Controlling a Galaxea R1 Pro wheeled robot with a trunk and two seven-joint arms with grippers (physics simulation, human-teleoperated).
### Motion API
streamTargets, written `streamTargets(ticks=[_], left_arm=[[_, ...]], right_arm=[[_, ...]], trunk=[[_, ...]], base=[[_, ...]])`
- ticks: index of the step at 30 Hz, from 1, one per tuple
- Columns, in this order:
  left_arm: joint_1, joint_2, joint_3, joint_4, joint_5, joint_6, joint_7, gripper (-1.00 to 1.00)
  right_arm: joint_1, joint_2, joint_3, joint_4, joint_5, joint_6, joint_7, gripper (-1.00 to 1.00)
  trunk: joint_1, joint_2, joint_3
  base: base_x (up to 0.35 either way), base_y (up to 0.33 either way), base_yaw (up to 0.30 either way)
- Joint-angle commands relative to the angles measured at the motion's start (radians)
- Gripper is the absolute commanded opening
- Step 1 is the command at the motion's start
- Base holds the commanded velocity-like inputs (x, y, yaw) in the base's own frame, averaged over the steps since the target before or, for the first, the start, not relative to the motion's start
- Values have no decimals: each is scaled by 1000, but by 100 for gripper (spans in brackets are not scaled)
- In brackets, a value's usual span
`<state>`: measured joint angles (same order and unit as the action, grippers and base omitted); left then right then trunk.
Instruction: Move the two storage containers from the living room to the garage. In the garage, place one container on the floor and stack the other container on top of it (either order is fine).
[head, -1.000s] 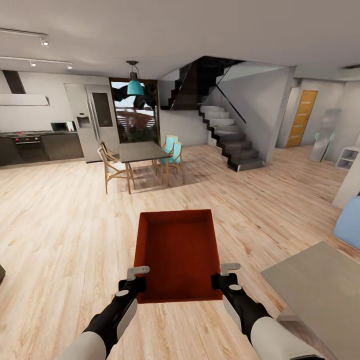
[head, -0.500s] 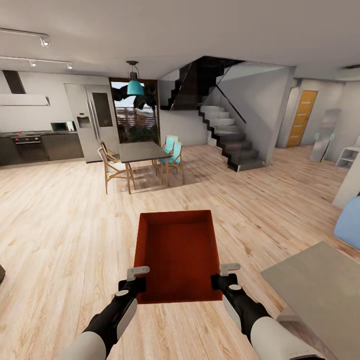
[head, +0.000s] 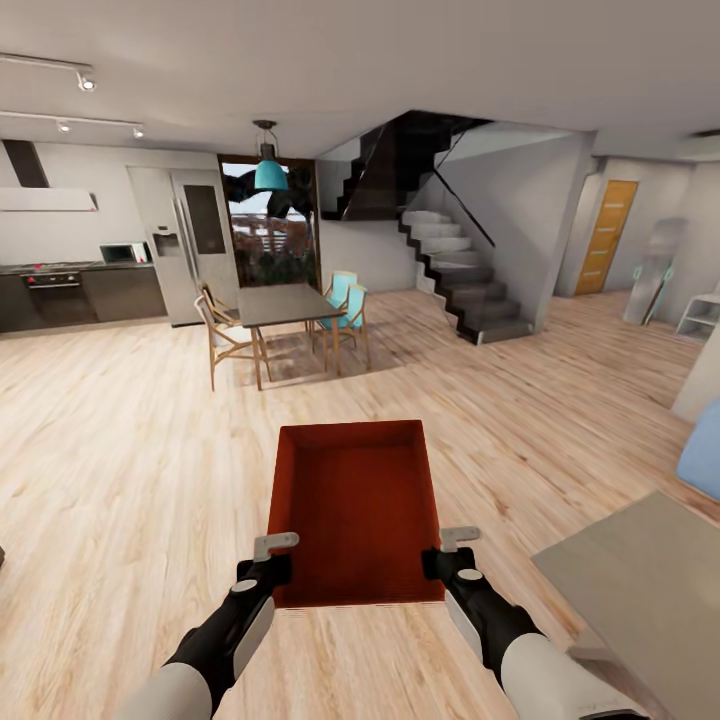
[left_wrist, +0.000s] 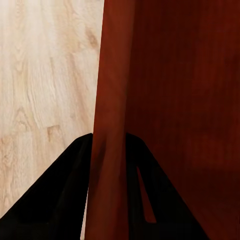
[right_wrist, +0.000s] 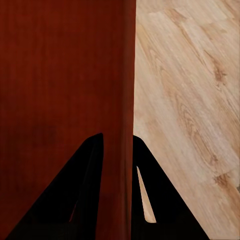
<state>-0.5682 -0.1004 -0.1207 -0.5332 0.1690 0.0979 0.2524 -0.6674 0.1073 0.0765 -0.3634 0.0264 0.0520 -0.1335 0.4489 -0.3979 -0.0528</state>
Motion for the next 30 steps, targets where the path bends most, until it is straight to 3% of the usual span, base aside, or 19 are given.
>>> streamTargets(ticks=[1,15,22,30], left_arm=[[-1,-2,-7,-67,-11,-18,15,-100],[-1,-1,-6,-65,-9,-18,14,-100],[-1,1,21,-61,28,-18,13,-100],[-1,1,26,-59,35,-18,13,-100]], right_arm=[[0,31,11,3,1,6,-13,-100],[0,32,11,2,1,6,-14,-100],[0,32,11,2,1,6,-14,-100],[0,32,11,1,1,8,-14,-100]], trunk=[[1,-2,-2],[1,-2,-2],[1,-2,-2],[1,-2,-2]], base=[[316,82,0],[321,69,0],[323,5,0],[323,0,-40]])
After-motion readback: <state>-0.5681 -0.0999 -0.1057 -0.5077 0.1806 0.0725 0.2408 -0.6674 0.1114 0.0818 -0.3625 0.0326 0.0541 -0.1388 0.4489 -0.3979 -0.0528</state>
